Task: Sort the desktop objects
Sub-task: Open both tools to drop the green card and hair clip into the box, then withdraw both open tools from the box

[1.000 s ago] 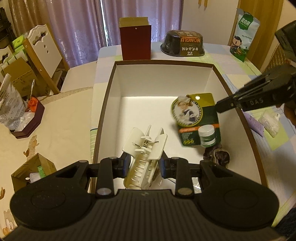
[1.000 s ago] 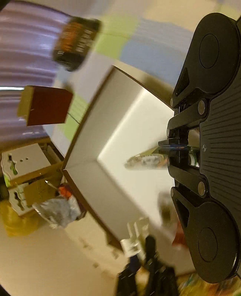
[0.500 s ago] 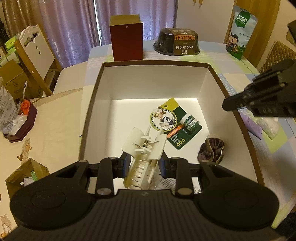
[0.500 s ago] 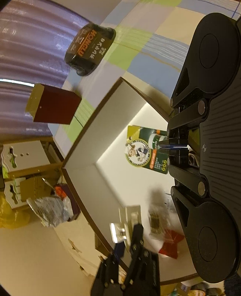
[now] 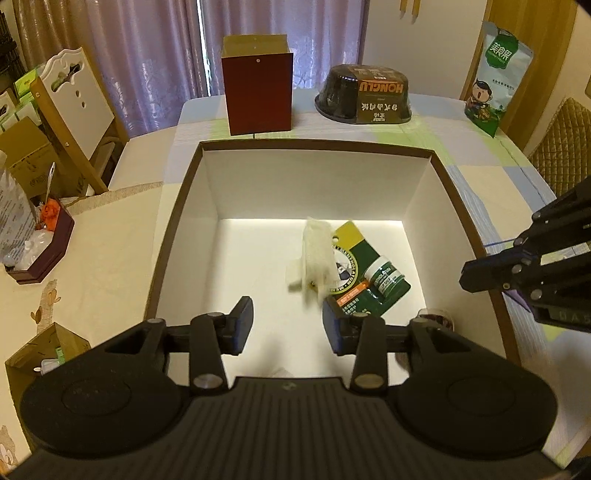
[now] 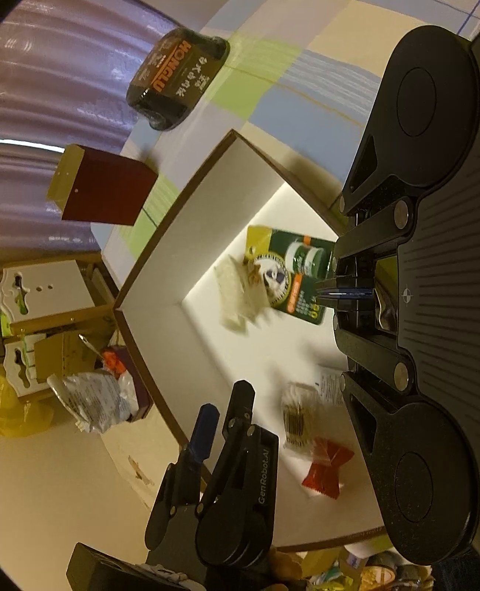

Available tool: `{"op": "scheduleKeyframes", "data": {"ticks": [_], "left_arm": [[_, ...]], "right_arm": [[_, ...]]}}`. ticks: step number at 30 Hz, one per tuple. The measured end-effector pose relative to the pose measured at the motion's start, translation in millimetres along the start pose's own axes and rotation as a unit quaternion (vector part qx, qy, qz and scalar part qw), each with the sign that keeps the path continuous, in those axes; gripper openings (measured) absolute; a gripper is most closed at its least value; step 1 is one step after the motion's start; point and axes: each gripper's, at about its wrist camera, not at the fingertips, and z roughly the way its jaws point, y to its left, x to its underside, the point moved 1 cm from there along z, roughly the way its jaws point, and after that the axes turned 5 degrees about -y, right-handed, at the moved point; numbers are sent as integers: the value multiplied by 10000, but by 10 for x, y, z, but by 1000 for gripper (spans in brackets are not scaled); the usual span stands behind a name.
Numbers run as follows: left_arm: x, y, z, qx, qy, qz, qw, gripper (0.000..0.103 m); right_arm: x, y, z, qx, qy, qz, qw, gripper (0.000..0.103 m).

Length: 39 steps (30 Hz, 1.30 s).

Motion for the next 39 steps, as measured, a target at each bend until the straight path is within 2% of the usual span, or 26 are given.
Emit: {"op": "scheduleKeyframes", "data": {"ticks": [5,6,7,8,9,12,14,23,30,31,32,33,39], "left_arm": [[93,4,-91,-113,194,117,9997,49],[115,0,-111,-129,225,130,9996,50],[137,-3,-131,-145,254,141,9995,52],[158,-6,-151,-161,283,153,9994,55],[175,-11,-171,-190,301,160,9992,57],[202,-14,-241,-271,292,198,9990,64],[207,-15,-284,-326,287,209,9988,73],[196,-106,-442,-430,203,334,9983,86],[197,-203,-528,-453,165,385,9981,91],[202,-216,-544,-469,154,393,9980,92],[208,-228,-561,-478,144,402,9979,92],[215,-239,-577,-485,133,413,9979,93],[256,-275,-675,-550,92,388,9977,95]], "right_arm": [[31,67,19,-76,70,-23,9999,0],[34,83,16,-101,76,-27,9999,10],[37,94,9,-93,74,-29,9999,30],[41,114,-22,-135,-34,-59,9999,73],[37,148,-67,-166,-168,-110,9997,78],[14,219,-107,-33,-185,-198,9996,78],[15,230,-119,-34,-162,-159,9997,78],[120,313,-222,170,-68,-210,9996,78],[198,405,-304,251,-82,-231,9994,79],[208,418,-318,272,-95,-223,9993,81],[219,430,-335,305,-126,-212,9992,95],[232,444,-365,333,-207,-207,9990,103],[270,490,-484,256,-325,-89,9991,103]]}}
